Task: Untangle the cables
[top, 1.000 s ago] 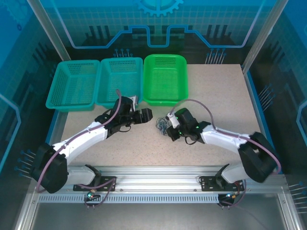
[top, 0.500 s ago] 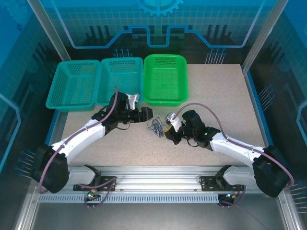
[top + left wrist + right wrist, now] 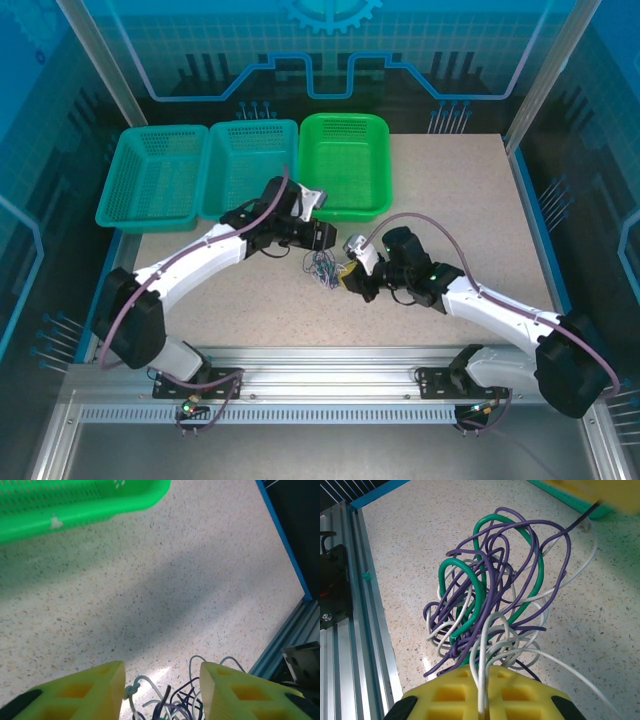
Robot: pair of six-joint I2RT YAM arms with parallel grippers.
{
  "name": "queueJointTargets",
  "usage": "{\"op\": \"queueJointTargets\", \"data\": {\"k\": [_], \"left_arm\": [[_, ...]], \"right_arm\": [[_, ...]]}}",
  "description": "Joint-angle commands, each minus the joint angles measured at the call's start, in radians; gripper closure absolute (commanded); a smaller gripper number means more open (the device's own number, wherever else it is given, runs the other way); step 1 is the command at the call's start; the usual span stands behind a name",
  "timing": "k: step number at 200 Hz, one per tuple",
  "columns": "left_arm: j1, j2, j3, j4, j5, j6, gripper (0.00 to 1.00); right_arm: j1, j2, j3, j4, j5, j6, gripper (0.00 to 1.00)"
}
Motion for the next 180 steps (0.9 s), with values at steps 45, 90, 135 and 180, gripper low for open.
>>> {"op": "queueJointTargets", "data": {"k": [45, 90, 135, 180], "left_arm": [[-0.027, 0.034, 0.048, -0.031, -0.035, 0.034, 1.0], [0.007, -0.088, 0.01, 0.038, -0.09, -0.039, 1.0], [0.064, -0.179, -0.028, 0.146, -0.053, -0.123, 1.0], [0.053, -0.151, -0.069, 0.187, -0.014, -0.153, 1.0]], "right_arm": [[0.016, -0.012, 0.032, -0.02, 0.014, -0.006, 1.0], [0.016, 0.059, -0.067, 0.032, 0.346, 0.197, 0.93], [0.013, 0.197, -0.193, 0.088, 0.394, 0.382, 0.87], [0.018, -0.039, -0.184, -0.007, 0.381, 0.316, 0.61]]}}
